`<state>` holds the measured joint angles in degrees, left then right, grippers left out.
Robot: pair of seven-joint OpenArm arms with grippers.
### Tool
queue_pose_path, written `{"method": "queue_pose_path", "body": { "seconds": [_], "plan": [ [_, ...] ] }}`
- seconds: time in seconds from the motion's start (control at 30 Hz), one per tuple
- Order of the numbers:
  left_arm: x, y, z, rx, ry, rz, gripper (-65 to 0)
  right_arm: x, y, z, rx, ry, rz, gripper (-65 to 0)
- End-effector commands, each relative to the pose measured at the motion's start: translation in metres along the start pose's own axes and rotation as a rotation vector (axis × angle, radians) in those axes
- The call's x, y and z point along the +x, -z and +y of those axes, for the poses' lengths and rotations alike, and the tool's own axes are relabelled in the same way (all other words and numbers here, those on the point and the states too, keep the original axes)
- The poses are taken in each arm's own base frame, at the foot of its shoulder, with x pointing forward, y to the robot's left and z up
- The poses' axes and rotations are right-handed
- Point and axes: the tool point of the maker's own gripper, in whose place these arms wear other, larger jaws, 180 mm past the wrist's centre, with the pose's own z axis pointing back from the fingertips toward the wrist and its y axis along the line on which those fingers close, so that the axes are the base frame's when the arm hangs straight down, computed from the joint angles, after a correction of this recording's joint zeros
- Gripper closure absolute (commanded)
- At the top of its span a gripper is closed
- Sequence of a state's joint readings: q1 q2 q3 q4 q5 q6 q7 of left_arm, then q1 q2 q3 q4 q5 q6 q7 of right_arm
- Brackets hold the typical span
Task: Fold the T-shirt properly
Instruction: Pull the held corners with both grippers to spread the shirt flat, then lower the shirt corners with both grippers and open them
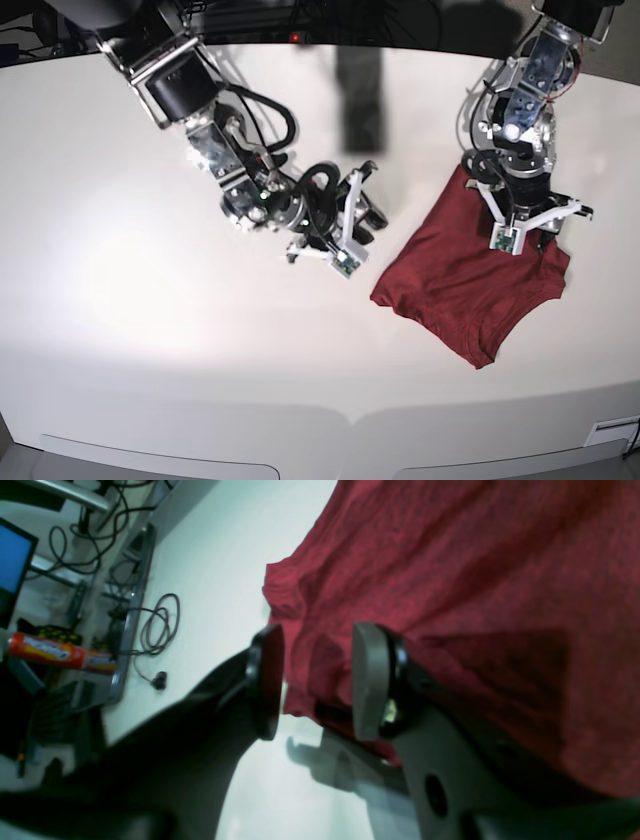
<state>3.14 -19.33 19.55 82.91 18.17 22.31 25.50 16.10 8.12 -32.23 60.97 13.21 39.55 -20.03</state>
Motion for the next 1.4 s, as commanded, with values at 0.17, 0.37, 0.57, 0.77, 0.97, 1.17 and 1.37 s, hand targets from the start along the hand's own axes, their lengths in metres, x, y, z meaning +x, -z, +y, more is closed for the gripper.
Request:
{"method": "queue_pose_path", "body": {
  "seconds": [0.17,0.37,0.57,0.77,0.97,1.17,1.37],
  "plan": [
    [0.028,-0.003,0.023,0.076,-0.006,-0.056,-21.5,0.114,-0.011,-0.01,-0.028,-0.073,-0.233,-19.1],
    [0.043,-0.019,0.011,-0.001,-0.162,-0.064,-21.5,0.165,0.011,-0.028,-0.158,-0.105,-0.258,-19.1],
    [0.04,-0.024,-0.023,-0.09,-0.258,0.003,-21.5,0.143,0.04,-0.062,-0.216,-0.073,-0.102,-19.1],
    [0.039,-0.028,-0.037,-0.122,-0.269,0.006,-21.5,0.085,0.046,-0.083,-0.28,-0.082,0.108,-19.1],
    [0.017,-0.02,-0.04,-0.097,-0.176,0.026,-21.5,0.034,0.05,-0.047,-0.107,-0.058,0.196,-19.1],
    [0.002,-0.015,-0.047,-0.104,-0.129,0.018,-21.5,-0.003,0.031,-0.033,-0.049,0.007,0.213,-19.1],
    [-0.002,-0.012,-0.05,-0.171,-0.04,-0.005,-21.5,-0.031,0.008,-0.017,-0.033,0.057,0.18,-19.1]
  ]
}}
